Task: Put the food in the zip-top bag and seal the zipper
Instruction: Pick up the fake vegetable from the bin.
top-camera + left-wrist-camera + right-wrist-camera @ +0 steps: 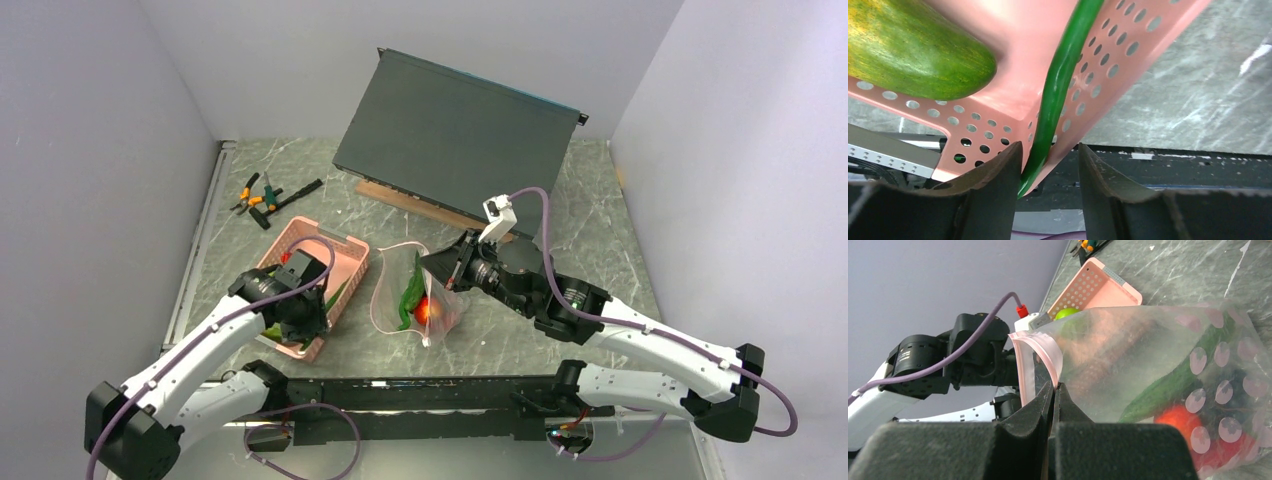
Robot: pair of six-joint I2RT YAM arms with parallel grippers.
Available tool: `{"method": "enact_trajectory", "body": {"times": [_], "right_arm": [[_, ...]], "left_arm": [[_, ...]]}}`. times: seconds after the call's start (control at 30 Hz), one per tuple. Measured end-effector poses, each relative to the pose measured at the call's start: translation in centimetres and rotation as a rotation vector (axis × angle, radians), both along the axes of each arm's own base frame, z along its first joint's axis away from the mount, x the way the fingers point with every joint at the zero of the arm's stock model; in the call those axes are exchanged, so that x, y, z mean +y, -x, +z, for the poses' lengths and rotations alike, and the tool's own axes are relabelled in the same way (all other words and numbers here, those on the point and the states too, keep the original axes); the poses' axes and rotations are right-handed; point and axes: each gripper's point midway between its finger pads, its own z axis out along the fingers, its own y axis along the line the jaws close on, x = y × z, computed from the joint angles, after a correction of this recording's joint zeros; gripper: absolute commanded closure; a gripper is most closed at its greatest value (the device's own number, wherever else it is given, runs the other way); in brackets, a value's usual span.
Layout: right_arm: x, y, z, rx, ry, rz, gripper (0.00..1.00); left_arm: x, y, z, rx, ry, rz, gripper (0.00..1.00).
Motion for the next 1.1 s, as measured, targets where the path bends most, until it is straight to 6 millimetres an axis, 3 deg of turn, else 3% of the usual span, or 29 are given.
{"method": "enact_trajectory", "body": {"times": [0.67,0.9,1.1], "right_arm": [[0.0,0.0,-0.2,0.003,0.005,0.000,1.00],[0.1,0.0,-0.4,0.006,0.010,0.001,1.00],[0.1,-0.1,-0.5,0.007,0.013,0.001,1.00]], "left_arm": [[-0.5,0.0,1.1,-0.056,0.060,-0.006,0.95],[0.1,0.0,1.7,-0.069,0.035,0.004,0.95],[0.2,-0.3,4.8,-0.146,0.069,0.015,0.94]]}}
